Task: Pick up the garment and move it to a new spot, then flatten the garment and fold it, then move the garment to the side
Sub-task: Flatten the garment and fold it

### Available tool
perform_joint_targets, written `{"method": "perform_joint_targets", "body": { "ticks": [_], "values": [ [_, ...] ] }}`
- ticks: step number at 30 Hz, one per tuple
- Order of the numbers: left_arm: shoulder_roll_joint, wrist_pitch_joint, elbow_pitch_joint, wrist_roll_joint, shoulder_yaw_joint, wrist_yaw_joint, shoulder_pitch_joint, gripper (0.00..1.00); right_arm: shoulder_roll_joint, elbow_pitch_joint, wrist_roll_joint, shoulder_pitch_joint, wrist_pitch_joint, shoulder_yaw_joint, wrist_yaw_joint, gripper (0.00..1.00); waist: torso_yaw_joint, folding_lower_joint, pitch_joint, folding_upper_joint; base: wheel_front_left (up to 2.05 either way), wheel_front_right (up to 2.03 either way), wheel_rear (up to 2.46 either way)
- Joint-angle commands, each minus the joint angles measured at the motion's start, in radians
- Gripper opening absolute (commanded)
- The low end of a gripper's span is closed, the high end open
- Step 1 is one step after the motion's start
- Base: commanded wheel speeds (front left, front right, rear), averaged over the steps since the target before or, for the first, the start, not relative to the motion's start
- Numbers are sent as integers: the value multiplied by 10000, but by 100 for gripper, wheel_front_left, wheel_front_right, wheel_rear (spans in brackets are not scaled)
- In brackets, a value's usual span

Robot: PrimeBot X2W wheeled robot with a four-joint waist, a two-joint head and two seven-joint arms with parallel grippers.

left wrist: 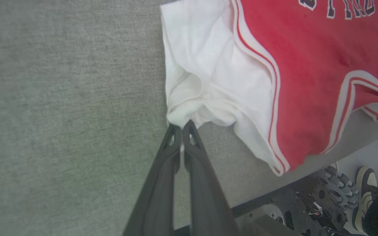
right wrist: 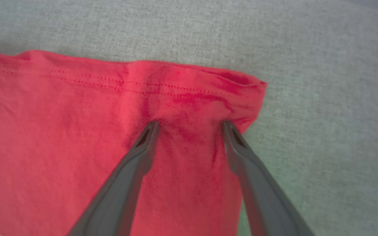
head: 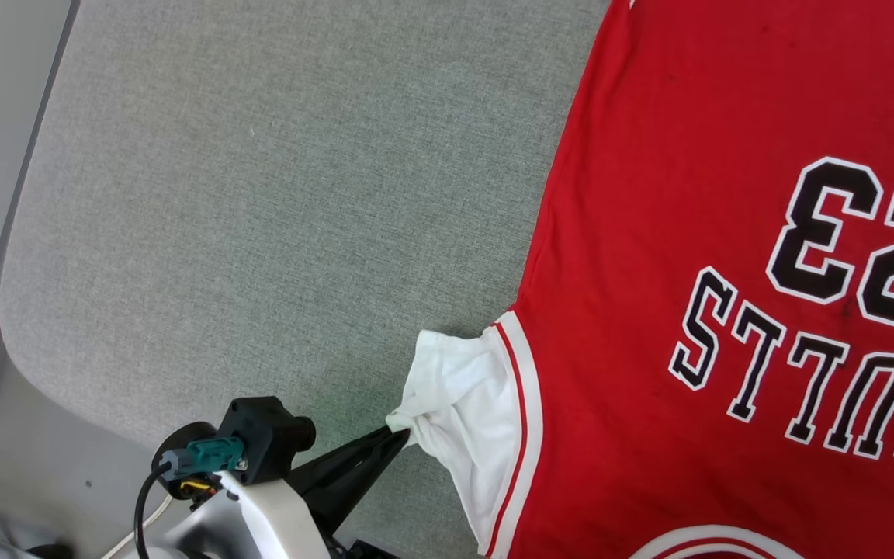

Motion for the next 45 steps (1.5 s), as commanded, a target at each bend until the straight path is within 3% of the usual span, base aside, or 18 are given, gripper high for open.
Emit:
{"method": "perform_joint_targets", "body": {
  "ticks": [1,4,5,6,20,30,38,45],
  "values": [
    [-55,-67,51,60,-28,-52,-179,0,231,172,43,67,70,131,-4,100,60,-1,77,0,0,0,0],
    [-150,-141,164,80,-60,-116,-235,0,272,301,31,253,186,377,-4,100,108,-1,133,0,0,0,0],
    [-181,-141,196,71,-59,-127,-275,0,242,395,-15,370,263,388,-4,55,121,-1,139,0,0,0,0],
    [-203,-145,213,79,-59,-138,-311,0,183,483,-109,484,357,422,-4,2,131,-1,139,0,0,0,0],
    [-189,-287,389,174,19,26,-381,0,-86,786,258,1251,-177,595,-6,0,-240,-1,-658,0,0,0,0],
    [-71,-292,378,-115,137,402,114,0,405,942,1171,3245,-914,614,-6,0,-1268,-1,-2596,0,0,0,0],
    [-27,-469,495,-361,283,839,742,0,453,332,2447,5088,-1420,764,-7,0,-2134,-1,-4007,0,0,0,0],
    [-246,-661,449,-516,334,1142,1045,0,373,-518,3244,6636,-1574,612,-6,0,-2538,-1,-4552,0,0,0,0]
  ]
}}
